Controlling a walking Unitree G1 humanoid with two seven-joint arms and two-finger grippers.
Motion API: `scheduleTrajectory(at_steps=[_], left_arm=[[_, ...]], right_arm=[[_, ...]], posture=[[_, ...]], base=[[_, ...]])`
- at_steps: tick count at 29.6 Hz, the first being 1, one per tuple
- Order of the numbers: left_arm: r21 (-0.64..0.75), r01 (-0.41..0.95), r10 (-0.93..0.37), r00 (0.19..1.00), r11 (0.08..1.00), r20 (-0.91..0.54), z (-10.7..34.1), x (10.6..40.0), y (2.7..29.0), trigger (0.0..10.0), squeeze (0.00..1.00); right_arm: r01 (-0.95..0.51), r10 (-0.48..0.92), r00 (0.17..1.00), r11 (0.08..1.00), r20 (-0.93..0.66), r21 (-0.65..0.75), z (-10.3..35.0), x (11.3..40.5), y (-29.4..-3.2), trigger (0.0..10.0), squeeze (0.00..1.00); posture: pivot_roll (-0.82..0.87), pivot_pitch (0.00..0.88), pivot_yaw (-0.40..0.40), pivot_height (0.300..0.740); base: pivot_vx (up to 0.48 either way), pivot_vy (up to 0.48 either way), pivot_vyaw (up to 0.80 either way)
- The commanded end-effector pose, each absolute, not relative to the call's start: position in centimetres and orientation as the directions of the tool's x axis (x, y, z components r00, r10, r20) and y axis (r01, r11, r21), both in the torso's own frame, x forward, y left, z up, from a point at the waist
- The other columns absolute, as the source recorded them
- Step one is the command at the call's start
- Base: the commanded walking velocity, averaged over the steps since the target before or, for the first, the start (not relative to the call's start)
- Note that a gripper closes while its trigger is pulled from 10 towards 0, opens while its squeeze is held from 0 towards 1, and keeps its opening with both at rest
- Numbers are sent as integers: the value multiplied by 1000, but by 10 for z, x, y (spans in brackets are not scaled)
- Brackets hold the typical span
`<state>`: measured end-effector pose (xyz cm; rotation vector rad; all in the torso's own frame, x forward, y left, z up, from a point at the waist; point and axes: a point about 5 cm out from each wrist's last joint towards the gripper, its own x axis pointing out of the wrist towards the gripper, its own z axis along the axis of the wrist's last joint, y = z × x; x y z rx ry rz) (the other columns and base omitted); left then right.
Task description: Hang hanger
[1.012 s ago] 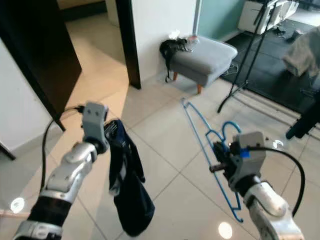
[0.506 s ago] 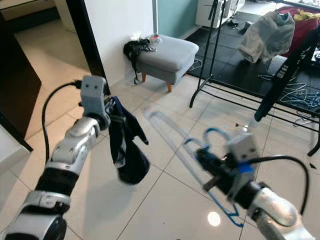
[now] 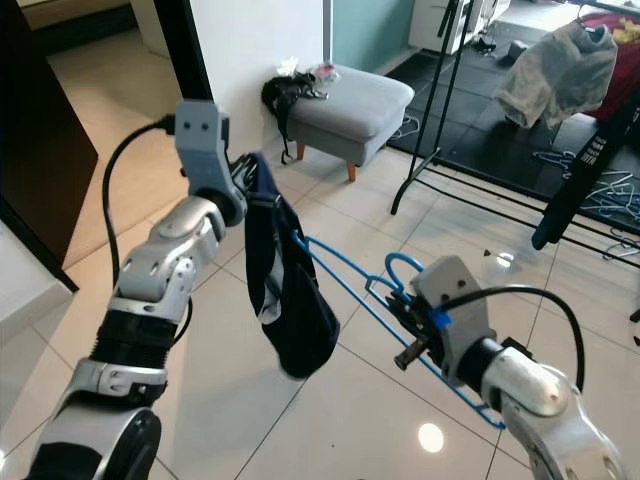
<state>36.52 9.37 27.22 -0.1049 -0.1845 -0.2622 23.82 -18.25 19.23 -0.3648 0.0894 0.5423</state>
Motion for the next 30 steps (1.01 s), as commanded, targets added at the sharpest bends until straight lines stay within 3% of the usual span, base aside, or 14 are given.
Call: scheduleTrajectory(at_steps=[1, 11, 19, 30], left_arm=[[-106, 307, -279, 934, 946, 221, 282, 360, 82, 10000, 0], [-158, 333, -295, 929, 930, 222, 288, 357, 74, 10000, 0], [-152, 293, -258, 943, 944, 210, 287, 359, 82, 10000, 0], [-175, 300, -262, 942, 938, 211, 289, 358, 81, 10000, 0]], right_arm=[[-533, 503, 846, 780, -179, -328, 192, 240, -178, 10000, 0], [-520, 511, 851, 782, -125, -343, 203, 251, -172, 10000, 0], [-582, 562, 810, 740, -166, -338, 205, 242, -172, 10000, 0], [-578, 550, 814, 739, -184, -347, 211, 233, -182, 10000, 0]], posture=[[-36, 139, 23, 740], [-29, 138, 21, 740], [-36, 142, 24, 740], [-47, 142, 30, 740]], base=[[0, 0, 0], [0, 0, 0], [0, 0, 0], [0, 0, 0]])
